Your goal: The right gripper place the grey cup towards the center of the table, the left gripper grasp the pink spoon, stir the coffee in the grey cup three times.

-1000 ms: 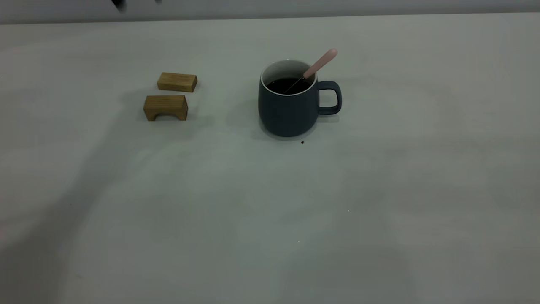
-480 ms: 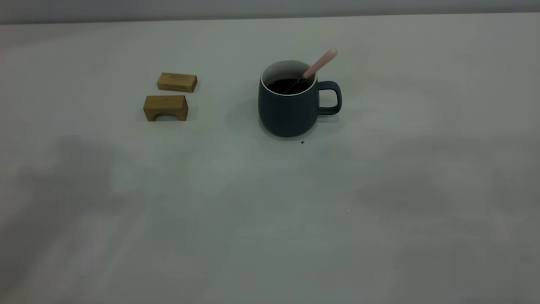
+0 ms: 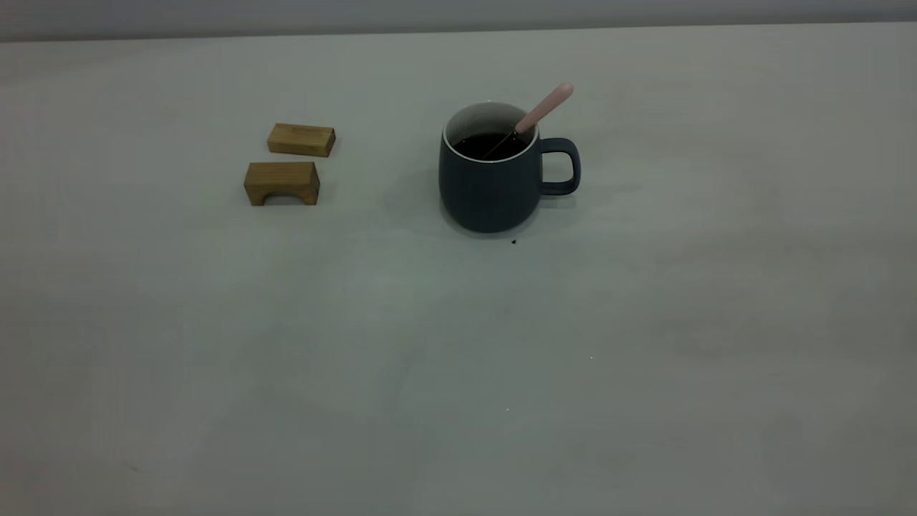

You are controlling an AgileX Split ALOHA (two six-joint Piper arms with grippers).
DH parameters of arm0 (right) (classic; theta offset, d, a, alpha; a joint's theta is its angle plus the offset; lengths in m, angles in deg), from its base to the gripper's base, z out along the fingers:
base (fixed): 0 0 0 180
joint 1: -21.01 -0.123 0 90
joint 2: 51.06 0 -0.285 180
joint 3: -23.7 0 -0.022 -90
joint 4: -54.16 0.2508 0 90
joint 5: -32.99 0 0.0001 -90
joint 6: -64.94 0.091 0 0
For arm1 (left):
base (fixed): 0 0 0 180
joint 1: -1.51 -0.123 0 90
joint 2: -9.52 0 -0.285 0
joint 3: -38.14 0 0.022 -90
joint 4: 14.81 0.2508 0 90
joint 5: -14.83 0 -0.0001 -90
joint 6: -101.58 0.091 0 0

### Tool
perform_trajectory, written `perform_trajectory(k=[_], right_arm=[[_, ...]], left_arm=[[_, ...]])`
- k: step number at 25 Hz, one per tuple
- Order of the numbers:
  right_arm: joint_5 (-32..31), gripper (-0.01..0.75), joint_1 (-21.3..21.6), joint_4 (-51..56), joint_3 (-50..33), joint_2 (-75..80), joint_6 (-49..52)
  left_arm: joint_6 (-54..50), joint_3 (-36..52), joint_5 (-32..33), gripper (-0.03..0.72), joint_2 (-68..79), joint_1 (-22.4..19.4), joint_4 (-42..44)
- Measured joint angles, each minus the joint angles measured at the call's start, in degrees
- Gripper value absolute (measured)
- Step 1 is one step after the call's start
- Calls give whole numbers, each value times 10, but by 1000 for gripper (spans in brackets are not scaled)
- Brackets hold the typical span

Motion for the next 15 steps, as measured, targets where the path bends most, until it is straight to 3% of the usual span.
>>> perform_trajectory(k=[4,10,15], right_arm=[[0,377,0,0,0,0,0],[0,377,0,0,0,0,0],[0,377,0,0,0,0,0]], left_arm=[[-10,73,-16,417,-104,-48,-7],[-10,127,-15,417,-132,-138,-7],[-10,127,-15,416,-132,-150,-10]])
